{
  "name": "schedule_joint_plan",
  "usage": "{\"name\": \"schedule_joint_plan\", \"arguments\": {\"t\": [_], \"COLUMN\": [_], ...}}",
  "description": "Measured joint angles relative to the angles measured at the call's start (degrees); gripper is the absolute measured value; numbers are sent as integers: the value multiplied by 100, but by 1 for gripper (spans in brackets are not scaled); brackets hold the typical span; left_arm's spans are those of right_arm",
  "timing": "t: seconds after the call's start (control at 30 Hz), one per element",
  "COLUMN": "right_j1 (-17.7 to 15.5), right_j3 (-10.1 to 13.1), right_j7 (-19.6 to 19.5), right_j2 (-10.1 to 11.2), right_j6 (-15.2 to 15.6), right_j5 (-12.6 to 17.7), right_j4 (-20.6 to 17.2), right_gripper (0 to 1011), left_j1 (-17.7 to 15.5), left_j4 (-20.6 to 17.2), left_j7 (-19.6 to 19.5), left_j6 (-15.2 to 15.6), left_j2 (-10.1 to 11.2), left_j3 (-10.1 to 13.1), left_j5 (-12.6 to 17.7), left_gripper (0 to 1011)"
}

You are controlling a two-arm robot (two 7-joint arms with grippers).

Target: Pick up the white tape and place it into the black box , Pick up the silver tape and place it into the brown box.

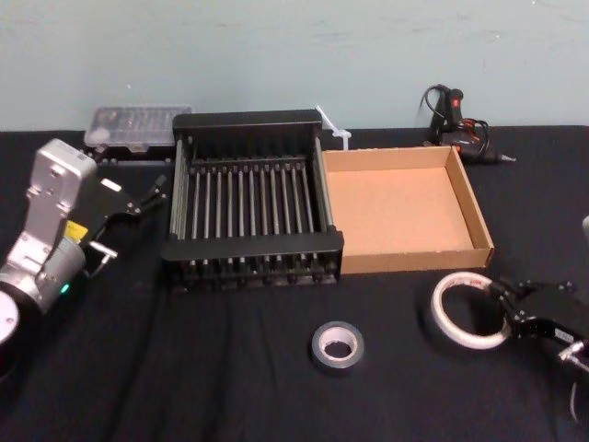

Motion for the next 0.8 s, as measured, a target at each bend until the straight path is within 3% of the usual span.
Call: {"name": "schedule_joint_plan", "arguments": {"t": [0.3, 0.8], "right_j1": [117, 653], "right_j3": [87, -85], "right_j7": [-162, -324], "right_j2": [-60, -259], "right_j6": [8, 244], "right_j5": [57, -117], "right_j4": [-142, 106], "right_gripper": [87, 87], "left_j1": [0, 0], "left_j4": [0, -1], "left_j7": [0, 0], "left_j6": [0, 0], "left_j2": [0, 0], "left_j3": [0, 0], "left_j5": [0, 0], "left_gripper": [1001, 1001]}}
